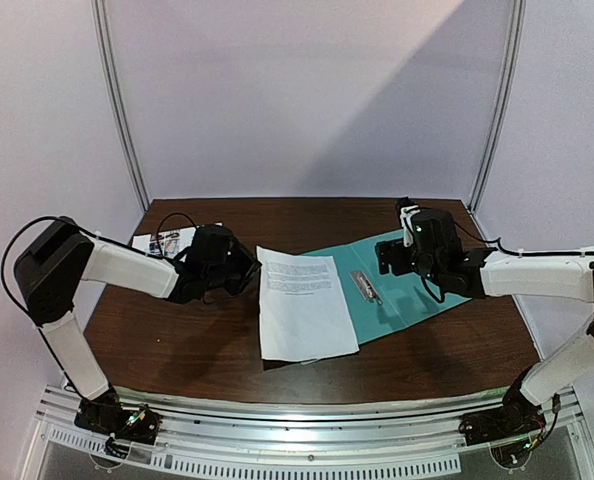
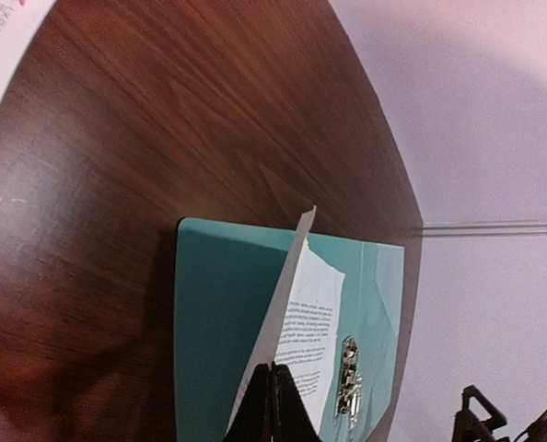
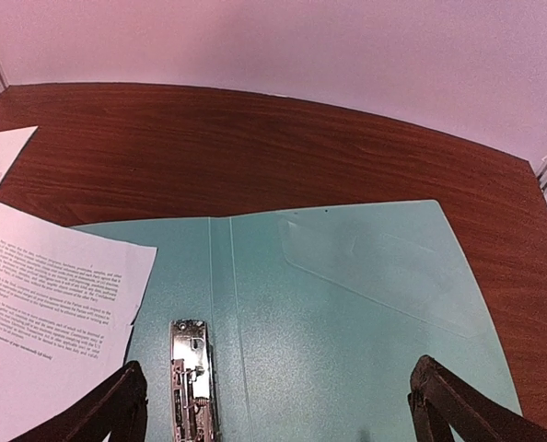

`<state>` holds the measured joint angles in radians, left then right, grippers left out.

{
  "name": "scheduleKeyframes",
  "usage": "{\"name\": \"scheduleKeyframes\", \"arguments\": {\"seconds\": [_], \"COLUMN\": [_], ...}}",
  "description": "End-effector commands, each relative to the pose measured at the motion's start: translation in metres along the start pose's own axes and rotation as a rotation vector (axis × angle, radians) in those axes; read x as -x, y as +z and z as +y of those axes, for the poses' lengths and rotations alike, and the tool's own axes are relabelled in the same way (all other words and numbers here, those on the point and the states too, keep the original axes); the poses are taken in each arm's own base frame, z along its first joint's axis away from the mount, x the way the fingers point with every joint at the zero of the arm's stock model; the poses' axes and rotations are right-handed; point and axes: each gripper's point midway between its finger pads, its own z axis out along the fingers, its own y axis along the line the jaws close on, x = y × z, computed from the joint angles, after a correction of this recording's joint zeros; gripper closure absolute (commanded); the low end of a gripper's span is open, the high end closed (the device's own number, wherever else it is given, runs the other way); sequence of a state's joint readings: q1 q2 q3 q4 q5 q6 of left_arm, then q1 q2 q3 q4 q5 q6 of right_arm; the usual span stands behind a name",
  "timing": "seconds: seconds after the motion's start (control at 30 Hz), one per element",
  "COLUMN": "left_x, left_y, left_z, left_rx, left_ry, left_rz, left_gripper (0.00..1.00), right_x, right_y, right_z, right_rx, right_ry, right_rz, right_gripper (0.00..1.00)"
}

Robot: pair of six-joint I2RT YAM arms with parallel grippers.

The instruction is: Put the files into the folder

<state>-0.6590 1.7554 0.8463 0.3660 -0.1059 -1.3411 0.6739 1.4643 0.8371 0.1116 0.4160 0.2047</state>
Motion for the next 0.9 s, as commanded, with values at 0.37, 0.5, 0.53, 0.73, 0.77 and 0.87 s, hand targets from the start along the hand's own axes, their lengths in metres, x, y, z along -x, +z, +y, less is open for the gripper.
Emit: {"name": "scheduleKeyframes", "arguments": {"seconds": [0.37,0.5,0.53,0.73,0.77,0.87], "left_x": [-0.009,-0.01,-0.011,-0.016,-0.016,-0.014], "left_y": [0.027,0.02,0.019,0.029,0.029,0.025], "left_z": [-0.019,-0.015,-0.014,-0.026,-0.027,-0.025], "left_rx": [-0.046,-0.027,-0.024,0.007,0.007,0.014], "left_ry": [-0.085,-0.084,-0.086,-0.067,-0.069,-0.073], "left_rz": [-0.024,-0.054,-0.062,-0.08,-0.082,-0.106], "left_gripper": [1.0,1.0,1.0,1.0,1.0,1.0], "right_x": [-0.026,-0.027,-0.028,-0.033,-0.033,-0.035], "right_y": [0.009,0.01,0.011,0.014,0.015,0.016], "right_z": [-0.005,-0.004,-0.003,0.0,0.0,0.002], "right_rx": [-0.018,-0.014,-0.01,0.0,0.003,0.009], "right_ry": [-0.032,-0.031,-0.032,-0.029,-0.031,-0.035], "right_rz": [0.07,0.072,0.075,0.09,0.094,0.102], "right_gripper": [0.01,0.01,0.01,0.01,0.01,0.01]}}
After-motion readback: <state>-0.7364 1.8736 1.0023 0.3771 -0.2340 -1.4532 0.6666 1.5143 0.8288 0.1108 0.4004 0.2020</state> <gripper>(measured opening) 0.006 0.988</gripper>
